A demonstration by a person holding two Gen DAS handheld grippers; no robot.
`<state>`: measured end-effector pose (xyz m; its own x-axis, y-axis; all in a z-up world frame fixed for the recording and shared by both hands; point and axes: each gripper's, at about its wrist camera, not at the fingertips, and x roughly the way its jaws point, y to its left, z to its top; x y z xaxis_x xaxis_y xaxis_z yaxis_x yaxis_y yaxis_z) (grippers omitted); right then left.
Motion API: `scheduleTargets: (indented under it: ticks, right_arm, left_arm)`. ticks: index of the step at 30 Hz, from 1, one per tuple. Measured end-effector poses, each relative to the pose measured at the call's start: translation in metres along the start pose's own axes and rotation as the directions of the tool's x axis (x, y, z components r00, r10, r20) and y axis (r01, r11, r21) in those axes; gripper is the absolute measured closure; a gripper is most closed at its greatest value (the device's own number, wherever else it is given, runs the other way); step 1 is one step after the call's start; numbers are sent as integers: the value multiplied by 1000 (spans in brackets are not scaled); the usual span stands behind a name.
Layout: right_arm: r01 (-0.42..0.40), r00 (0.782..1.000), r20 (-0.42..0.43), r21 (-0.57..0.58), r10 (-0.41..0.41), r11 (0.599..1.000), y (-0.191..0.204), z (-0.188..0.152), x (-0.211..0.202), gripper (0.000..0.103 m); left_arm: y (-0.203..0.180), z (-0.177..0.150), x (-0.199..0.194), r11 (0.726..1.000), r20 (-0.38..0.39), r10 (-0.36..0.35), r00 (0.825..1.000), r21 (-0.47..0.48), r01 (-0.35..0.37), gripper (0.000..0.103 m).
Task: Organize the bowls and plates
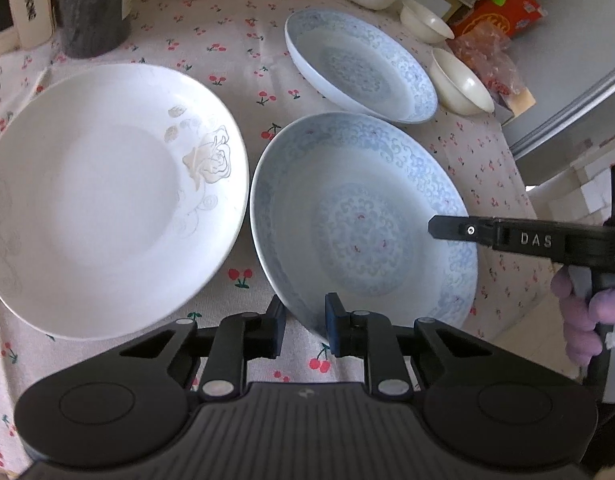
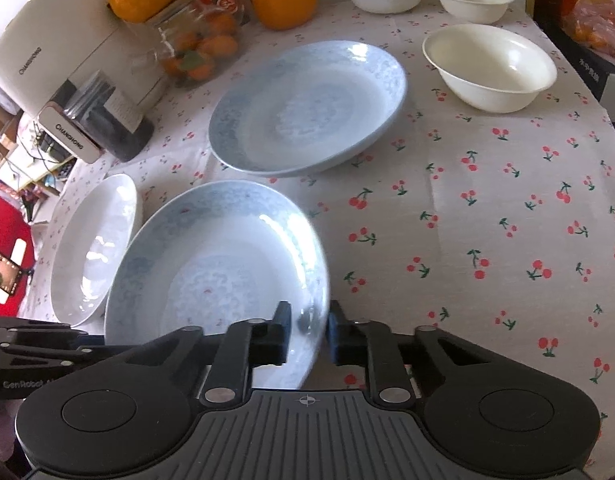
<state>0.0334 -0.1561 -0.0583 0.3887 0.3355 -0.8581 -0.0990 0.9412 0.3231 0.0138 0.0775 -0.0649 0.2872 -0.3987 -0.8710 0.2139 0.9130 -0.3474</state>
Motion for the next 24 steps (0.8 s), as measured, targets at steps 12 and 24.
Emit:
scheduleTargets:
  ticks: [12, 24]
  right_arm:
    - [2, 999, 44, -39, 0, 999, 9, 2, -15, 90]
    - [-24, 995, 97, -23, 26, 999, 10, 9, -36, 91]
  left_arm:
    - [-3, 2, -13, 999, 56, 23, 998, 31, -25, 84]
    - [-8, 5, -28, 999, 117, 5, 993, 48, -11, 84]
